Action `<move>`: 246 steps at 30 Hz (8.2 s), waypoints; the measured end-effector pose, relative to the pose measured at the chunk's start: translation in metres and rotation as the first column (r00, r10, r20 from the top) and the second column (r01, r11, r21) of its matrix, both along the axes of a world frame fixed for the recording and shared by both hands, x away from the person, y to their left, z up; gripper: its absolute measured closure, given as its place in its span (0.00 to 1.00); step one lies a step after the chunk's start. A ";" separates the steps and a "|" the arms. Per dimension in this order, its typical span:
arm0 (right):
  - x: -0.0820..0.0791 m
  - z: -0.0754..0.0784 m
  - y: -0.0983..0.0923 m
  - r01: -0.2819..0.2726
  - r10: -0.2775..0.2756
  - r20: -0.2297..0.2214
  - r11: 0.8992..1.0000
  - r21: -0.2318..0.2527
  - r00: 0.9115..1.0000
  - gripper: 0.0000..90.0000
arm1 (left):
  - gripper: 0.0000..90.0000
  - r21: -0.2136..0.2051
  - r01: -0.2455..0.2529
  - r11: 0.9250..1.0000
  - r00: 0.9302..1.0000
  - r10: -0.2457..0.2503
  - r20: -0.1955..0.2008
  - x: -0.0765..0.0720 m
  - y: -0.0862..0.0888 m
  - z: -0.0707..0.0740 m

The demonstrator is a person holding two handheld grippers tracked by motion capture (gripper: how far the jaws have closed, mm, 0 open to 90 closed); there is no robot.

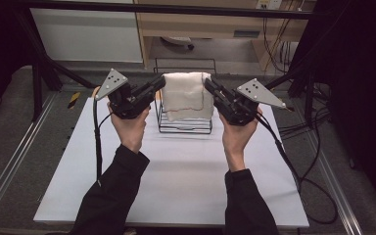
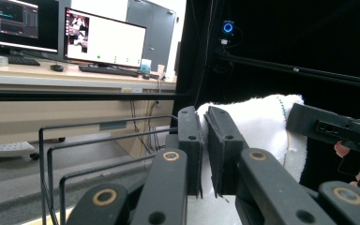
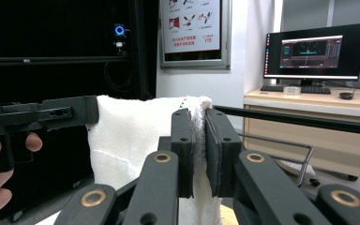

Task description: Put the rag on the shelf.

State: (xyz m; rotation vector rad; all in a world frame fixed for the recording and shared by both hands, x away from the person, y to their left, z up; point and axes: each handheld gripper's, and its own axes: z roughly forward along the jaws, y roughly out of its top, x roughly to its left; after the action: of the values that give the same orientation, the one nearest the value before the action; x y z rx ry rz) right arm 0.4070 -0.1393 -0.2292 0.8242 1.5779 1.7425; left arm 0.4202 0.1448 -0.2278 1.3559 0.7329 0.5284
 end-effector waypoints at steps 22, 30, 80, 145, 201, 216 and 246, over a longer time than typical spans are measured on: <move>0.025 0.026 0.010 0.027 -0.027 0.029 1.000 0.002 0.999 0.92 | 0.93 -0.016 -0.033 0.999 0.999 0.033 0.012 0.023 0.004 0.025; 0.037 0.037 0.014 0.032 -0.032 0.037 1.000 -0.001 0.999 0.92 | 0.93 -0.008 -0.050 0.999 0.999 0.050 0.018 0.035 0.006 0.037; 0.101 0.062 0.025 0.057 -0.057 0.012 0.998 -0.018 0.998 0.92 | 0.93 0.037 -0.118 0.992 0.993 0.117 0.007 0.101 0.005 0.074; 0.087 0.002 0.008 0.004 -0.016 -0.100 0.993 -0.120 0.995 0.90 | 0.92 0.167 -0.011 0.986 0.999 0.018 -0.043 0.082 0.004 0.009; 0.056 -0.029 -0.003 -0.103 0.075 -0.146 0.975 -0.199 0.987 0.83 | 0.99 0.276 0.161 0.948 0.957 -0.081 -0.280 0.069 -0.006 -0.012; 0.063 -0.031 0.011 -0.124 0.066 -0.234 0.962 -0.242 0.970 0.97 | 0.99 0.322 0.139 0.936 0.960 -0.049 -0.274 0.073 -0.007 -0.034; 0.046 -0.036 -0.009 -0.153 0.081 -0.313 0.965 -0.214 0.946 0.49 | 0.51 0.377 0.139 0.916 0.955 -0.023 -0.296 0.041 0.016 -0.060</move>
State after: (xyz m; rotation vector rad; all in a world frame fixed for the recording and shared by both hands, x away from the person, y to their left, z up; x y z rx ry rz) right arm 0.4529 -0.1485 -0.2655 0.9252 2.0304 1.5203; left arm 0.4616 0.1611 -0.2876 1.8621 0.8277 0.4294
